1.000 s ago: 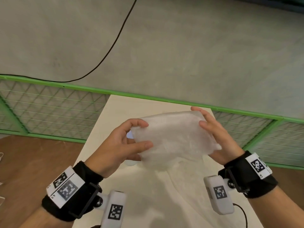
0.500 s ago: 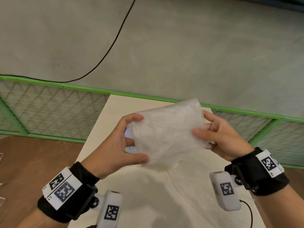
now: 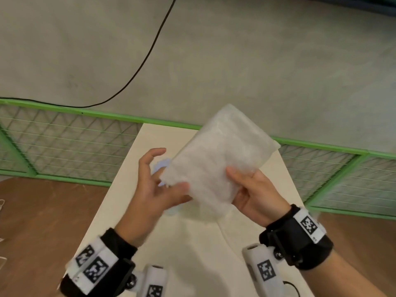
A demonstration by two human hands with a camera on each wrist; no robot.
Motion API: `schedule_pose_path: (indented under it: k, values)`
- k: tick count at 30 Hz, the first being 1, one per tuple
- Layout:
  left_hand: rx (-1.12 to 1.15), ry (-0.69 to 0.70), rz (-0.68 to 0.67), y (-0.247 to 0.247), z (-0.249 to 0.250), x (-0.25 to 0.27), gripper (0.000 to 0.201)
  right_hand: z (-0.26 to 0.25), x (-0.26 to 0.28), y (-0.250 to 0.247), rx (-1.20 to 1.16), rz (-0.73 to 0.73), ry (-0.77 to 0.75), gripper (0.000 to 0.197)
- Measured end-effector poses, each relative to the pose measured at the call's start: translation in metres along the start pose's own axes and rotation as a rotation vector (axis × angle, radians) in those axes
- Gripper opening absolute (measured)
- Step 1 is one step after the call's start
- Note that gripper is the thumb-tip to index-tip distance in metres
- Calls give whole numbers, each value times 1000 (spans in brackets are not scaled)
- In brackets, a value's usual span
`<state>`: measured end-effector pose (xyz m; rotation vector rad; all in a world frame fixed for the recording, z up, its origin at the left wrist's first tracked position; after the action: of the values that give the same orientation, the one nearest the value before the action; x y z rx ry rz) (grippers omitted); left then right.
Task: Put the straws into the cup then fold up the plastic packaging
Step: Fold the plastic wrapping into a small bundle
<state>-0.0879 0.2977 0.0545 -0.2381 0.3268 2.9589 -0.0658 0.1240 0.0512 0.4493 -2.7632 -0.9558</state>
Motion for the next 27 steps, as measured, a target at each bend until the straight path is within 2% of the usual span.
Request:
schedule_pose_path:
  k: [4,6,9,12,17,19,21,24,25,27]
  values:
    - [-151,-186,-261,-5,-5,-7,49,9,8,2,267,-119,191,18]
    - [-243,-216,-355,5,-5,-7,41,13,10,2,401,-157,251,23]
    - [-290,-236,-276,1,-8,-9,31,10,10,2,405,-150,253,33]
    - [-275,-230,-232,-2,-10,-9,24,1,8,3,275,-100,177,33]
    - [-176,-135,-145,-2,5,-9,34,-4,5,7,133,-74,35,40]
    - [-155,-111,-115,-3,8,-7,31,-7,4,7,130,-54,-1,27]
    - [-165,-98,-107,-3,8,-5,39,-9,4,8,169,-54,-20,26]
    - [-94,-157,-136,-3,5,1,38,-11,5,21,273,-126,-56,22]
    - [-49,-189,-160,-1,5,3,34,-11,5,25,303,-137,-73,26]
    - [55,-229,-240,3,6,7,11,-14,4,31,355,-161,-124,33]
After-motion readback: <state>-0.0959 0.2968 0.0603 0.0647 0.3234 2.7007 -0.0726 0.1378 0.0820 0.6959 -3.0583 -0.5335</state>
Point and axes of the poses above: each hand's wrist, its own x-axis away from the middle knuckle, its own y-axis out of the palm, z = x × y, the point moved 9 cm from there along -x, towards the middle knuckle, and after that the axes turned 11 degrees about -x, right-handed, at the moved point
